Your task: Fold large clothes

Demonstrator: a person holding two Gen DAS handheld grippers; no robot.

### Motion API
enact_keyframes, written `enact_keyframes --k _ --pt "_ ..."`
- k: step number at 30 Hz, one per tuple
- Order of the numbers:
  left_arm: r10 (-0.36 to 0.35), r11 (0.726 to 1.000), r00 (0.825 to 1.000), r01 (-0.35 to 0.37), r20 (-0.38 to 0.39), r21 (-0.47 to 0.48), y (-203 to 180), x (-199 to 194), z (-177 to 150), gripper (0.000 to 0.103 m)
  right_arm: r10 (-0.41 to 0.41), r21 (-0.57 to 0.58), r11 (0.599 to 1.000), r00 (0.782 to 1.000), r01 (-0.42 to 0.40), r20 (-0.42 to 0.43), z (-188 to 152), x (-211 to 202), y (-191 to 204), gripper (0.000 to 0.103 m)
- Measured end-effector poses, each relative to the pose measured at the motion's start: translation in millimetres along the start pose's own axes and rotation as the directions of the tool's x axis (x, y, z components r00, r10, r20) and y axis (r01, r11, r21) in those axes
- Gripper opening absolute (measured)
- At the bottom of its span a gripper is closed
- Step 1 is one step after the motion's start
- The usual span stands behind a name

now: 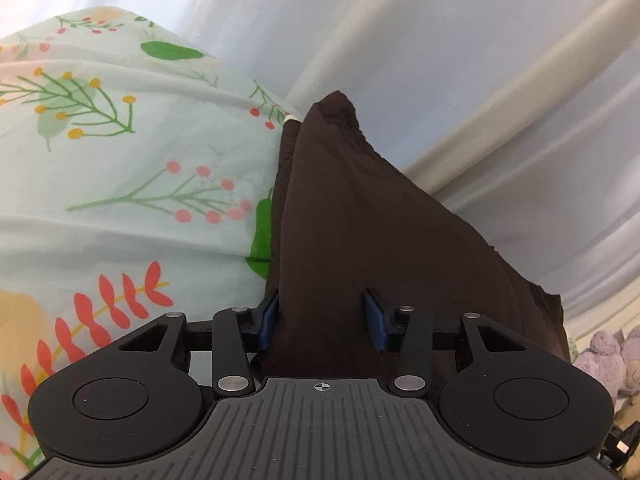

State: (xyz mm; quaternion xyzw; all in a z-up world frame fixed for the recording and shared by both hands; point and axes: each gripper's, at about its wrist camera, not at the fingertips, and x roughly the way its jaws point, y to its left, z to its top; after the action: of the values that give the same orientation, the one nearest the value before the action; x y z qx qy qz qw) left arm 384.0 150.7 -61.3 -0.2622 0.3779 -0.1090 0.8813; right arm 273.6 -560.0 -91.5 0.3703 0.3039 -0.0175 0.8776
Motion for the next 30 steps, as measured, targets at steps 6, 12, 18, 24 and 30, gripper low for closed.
enact_keyframes --k 6,12,18,24,30 --pt "0.016 1.000 0.999 -0.015 -0.045 0.022 -8.0 7.8 1.8 0.043 0.014 0.037 0.999 0.999 -0.013 -0.028 3.9 2.5 1.1 0.033" --pt "-0.060 0.998 0.998 0.060 -0.008 0.000 -22.0 -29.4 5.8 0.026 0.169 0.035 0.985 0.986 -0.169 0.002 6.0 -40.3 12.3 0.021" --pt "-0.106 0.994 0.994 0.106 -0.001 0.015 -33.1 -91.9 -13.6 0.021 0.208 -0.053 0.976 0.977 -0.210 -0.043 -16.4 -103.7 23.3 0.020" --pt "-0.062 0.998 0.998 0.062 -0.028 0.008 -25.5 -154.7 -60.9 0.019 0.137 -0.045 0.990 0.991 -0.137 0.005 -54.3 -188.1 1.4 0.017" --pt "0.166 0.986 0.986 -0.165 0.005 -0.022 -16.2 -161.9 -68.4 0.026 0.021 -0.111 0.994 0.990 -0.006 0.138 -57.1 -199.6 13.4 0.018"
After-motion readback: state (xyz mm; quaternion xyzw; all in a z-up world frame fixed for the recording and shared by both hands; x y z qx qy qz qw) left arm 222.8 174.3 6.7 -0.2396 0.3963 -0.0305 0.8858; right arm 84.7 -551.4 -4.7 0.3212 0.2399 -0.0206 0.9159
